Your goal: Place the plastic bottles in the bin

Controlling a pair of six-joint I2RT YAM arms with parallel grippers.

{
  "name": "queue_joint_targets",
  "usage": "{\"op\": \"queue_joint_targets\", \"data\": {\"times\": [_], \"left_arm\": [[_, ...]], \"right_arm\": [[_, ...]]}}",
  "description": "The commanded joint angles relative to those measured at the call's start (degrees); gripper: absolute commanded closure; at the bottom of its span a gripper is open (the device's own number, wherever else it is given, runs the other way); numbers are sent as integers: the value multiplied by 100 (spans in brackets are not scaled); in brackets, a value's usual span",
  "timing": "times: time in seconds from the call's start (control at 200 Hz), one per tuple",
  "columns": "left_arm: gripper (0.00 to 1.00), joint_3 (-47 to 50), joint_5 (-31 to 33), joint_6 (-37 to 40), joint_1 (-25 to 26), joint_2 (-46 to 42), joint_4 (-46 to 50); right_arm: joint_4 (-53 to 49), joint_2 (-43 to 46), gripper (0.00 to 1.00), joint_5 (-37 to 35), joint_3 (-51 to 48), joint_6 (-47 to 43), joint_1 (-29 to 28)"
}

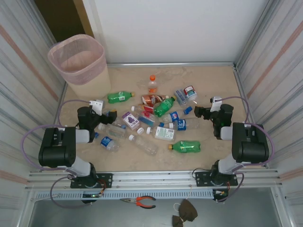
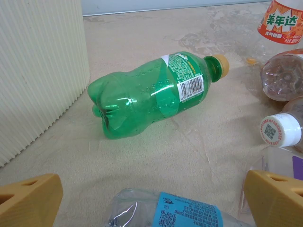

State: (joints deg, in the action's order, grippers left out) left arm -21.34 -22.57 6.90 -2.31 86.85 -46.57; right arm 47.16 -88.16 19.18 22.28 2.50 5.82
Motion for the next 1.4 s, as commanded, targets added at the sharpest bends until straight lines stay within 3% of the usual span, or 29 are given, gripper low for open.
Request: {"op": "queue_joint_targets", "data": {"times": [0.0,1.037,1.282,1.398], "left_arm": [[1,-63,-79,132,-37,-51,-147],[1,-63,-128,79,-99,-48,-187],[1,112,730,212,299,-496,-86],[1,-173,825,347,408,-943,921]], "right_arm": [[136,11,1,63,-57,-104,15],[175,34,1,-133,-68,-34,10],[-1116,738,1,-727,335,-39,-185],[-1576,1164,1,-992,409,-20,-223]]}}
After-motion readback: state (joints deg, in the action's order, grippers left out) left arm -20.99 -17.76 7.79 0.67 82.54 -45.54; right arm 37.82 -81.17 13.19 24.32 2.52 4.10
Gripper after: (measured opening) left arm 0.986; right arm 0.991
